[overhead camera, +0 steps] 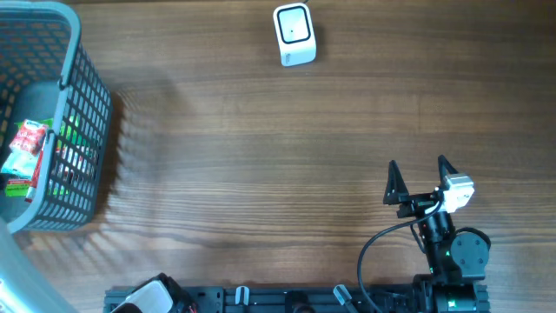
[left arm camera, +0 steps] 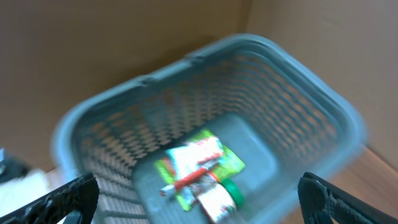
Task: Scan the item barcode
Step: 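Raise the left gripper and move it over the grey basket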
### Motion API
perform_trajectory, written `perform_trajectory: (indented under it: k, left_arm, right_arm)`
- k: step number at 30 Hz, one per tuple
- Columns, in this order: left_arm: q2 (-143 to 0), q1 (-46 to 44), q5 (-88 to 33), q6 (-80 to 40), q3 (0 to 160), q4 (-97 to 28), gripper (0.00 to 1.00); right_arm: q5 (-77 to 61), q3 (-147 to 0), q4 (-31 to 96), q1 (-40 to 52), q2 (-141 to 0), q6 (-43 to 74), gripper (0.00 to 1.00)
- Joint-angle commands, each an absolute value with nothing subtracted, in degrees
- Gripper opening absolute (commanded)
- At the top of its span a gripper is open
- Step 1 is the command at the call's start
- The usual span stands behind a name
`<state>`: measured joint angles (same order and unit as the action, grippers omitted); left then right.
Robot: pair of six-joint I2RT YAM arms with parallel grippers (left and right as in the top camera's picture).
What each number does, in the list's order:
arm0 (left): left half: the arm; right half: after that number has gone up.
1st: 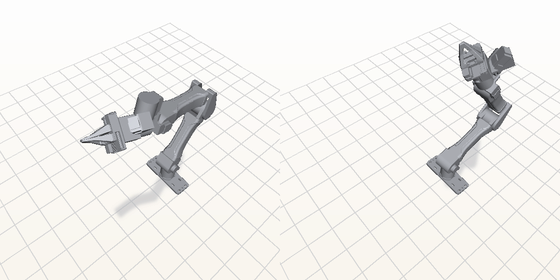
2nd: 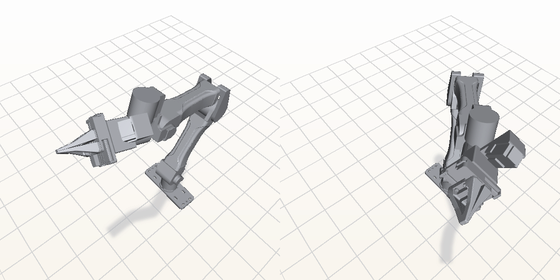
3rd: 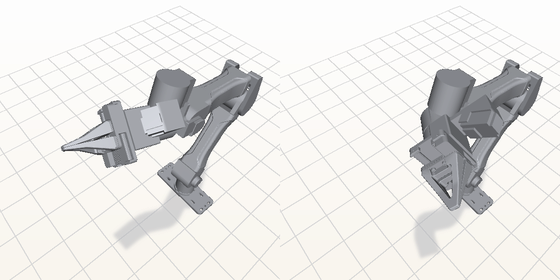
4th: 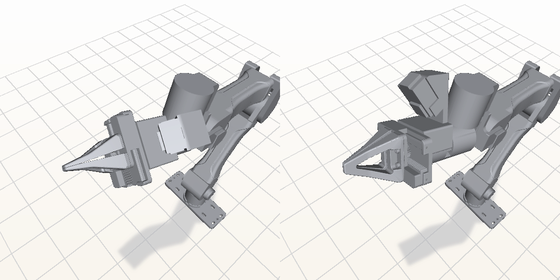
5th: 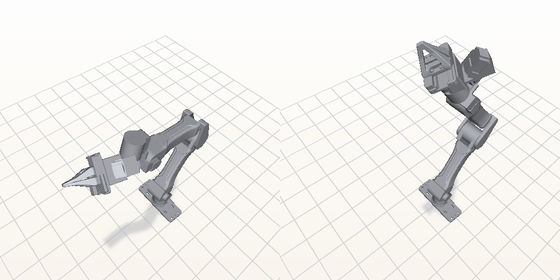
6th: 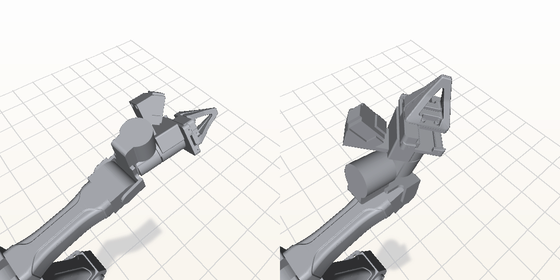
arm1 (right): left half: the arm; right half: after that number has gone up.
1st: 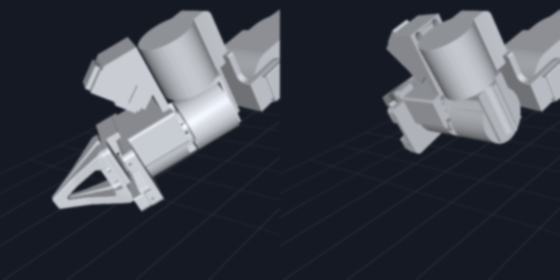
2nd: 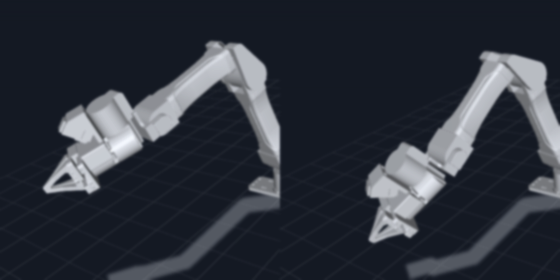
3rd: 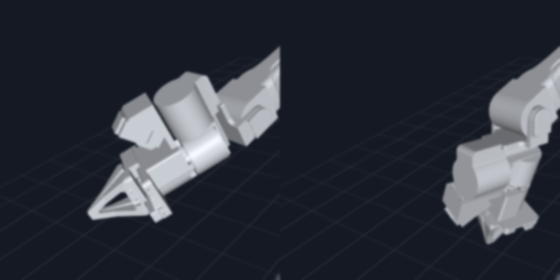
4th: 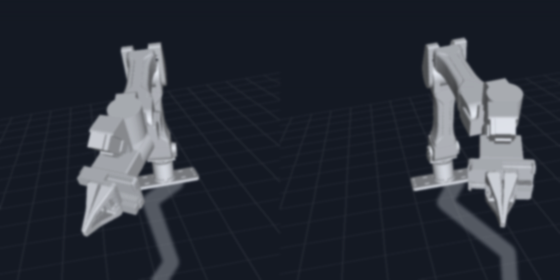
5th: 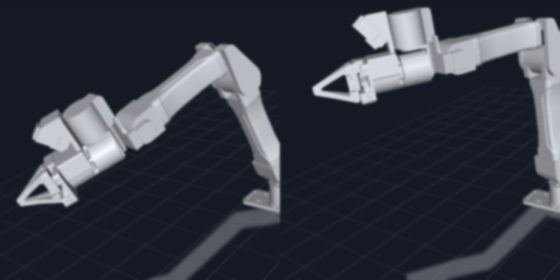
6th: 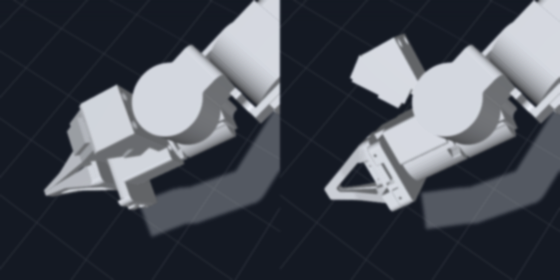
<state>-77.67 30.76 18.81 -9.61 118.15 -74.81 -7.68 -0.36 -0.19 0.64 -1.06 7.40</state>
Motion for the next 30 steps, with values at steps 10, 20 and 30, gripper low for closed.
perform_trajectory:
  k: [10,20,30]
  left_arm:
    - [-96.2,39.9,5.3,6.5,116.2,-72.6,1.00]
    - [-107.1,40.0,-3.6,13.1,116.2,-79.3,1.00]
    - [-112.7,40.0,-8.2,8.3,116.2,-82.7,1.00]
  right_arm:
    - [-7.4,-0.3,-0.4,0.4,-0.8,6.8,1.00]
    - [-7.4,-0.3,-0.4,0.4,-0.8,6.8,1.00]
    - [-7.4,-0.3,-0.4,0.4,-0.8,6.9,1.00]
